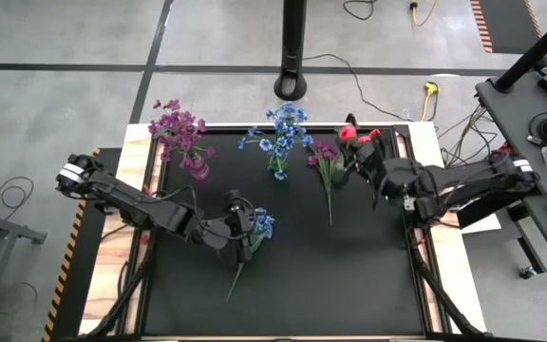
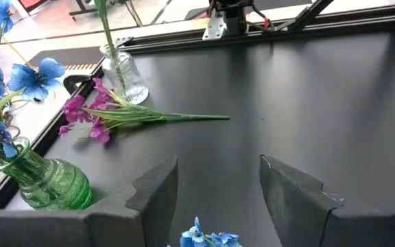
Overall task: Sort flowers into vase by color
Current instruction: Put the red tulip into the transparent vase
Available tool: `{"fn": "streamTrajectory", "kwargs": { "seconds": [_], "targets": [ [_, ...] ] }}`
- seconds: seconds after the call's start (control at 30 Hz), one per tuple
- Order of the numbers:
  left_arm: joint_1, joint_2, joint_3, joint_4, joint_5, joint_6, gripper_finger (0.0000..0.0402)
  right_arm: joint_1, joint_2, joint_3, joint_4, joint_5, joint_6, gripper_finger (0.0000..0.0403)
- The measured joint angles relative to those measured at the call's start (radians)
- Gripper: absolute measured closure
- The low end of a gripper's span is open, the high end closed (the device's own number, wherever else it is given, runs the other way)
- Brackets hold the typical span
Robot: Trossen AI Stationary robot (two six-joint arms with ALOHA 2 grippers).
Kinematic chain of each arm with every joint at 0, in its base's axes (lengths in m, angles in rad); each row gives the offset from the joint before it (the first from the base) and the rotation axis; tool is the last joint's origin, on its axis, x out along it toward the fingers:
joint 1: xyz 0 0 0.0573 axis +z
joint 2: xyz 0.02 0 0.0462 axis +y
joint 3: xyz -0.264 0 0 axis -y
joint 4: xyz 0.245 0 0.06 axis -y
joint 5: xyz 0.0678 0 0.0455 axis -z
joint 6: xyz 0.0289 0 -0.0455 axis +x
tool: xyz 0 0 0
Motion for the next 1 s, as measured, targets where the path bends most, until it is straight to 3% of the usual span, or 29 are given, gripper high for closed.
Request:
{"fn": "streamTrajectory", "kwargs": {
  "seconds": [0.4, 1.0],
  "targets": [
    [0.000, -0.001, 0.000, -0.033, 0.000, -0.011, 0.0214, -0.270, -0.002, 0.000, -0.096, -0.001, 0.071, 0.0385],
    [0.000, -0.001, 0.000, -0.039, -0.001, -0.023, 0.0214, -0.288, 0.006, -0.001, -0.161, -0.028, 0.128, 0.0385]
  ]
}}
